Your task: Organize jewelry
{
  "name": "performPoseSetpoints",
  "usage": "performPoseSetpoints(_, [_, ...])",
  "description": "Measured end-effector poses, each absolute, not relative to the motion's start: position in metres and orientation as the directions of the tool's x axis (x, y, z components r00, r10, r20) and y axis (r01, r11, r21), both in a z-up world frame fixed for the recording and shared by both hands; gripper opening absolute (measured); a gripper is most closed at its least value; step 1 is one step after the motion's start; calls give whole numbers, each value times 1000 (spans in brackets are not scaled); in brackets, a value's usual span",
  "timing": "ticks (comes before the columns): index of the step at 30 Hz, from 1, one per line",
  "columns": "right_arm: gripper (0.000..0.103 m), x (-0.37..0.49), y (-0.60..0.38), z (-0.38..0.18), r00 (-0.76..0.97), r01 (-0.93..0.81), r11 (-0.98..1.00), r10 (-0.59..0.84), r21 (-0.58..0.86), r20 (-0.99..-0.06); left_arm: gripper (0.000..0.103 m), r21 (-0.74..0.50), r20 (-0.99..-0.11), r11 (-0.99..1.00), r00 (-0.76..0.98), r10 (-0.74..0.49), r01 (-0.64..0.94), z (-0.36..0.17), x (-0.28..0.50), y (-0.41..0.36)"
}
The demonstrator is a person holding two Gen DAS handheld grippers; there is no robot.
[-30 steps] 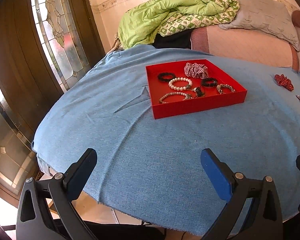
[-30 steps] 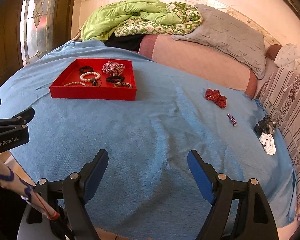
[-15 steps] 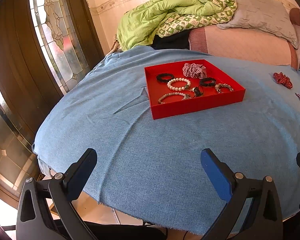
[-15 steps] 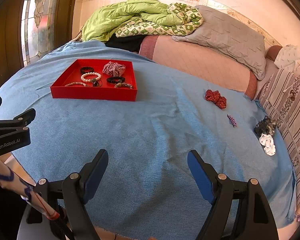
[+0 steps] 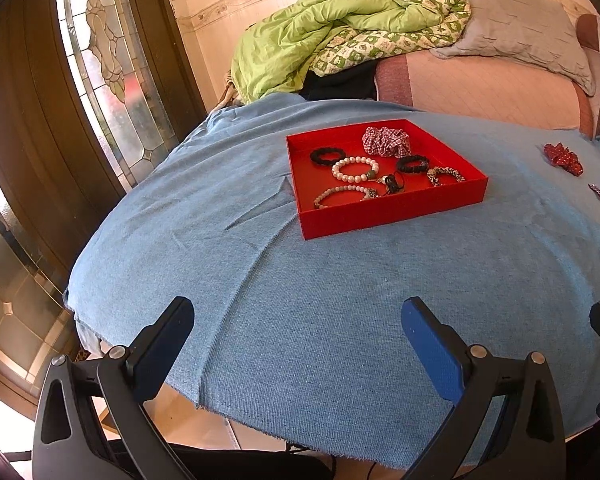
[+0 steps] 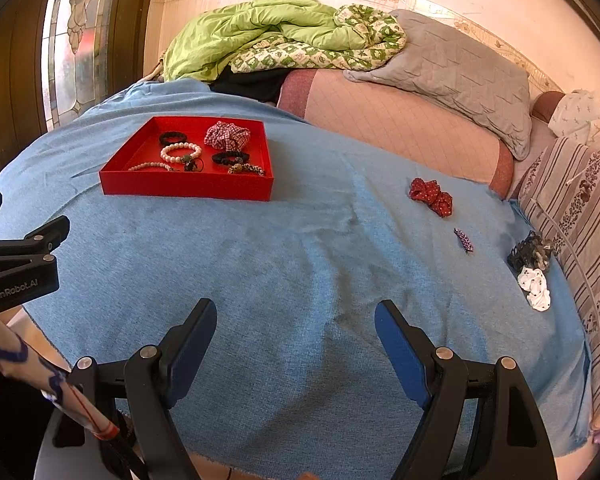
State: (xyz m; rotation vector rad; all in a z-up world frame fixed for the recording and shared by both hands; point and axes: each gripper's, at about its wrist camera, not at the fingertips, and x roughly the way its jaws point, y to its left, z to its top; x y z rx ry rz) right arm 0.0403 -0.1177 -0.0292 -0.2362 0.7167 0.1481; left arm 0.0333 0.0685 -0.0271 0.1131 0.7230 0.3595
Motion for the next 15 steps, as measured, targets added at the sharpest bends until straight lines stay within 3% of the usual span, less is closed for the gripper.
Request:
performPoseSetpoints(11, [85,40,-127,-28,745,-204,967,52,-152,-665,103,218,-637,938,689,346,-270,-27,36,64])
performPoseSetpoints(15, [85,44,-149,-24,732,-156,983,50,-95,-680,103,131,-660,973,715,230,-191,-17,37,50])
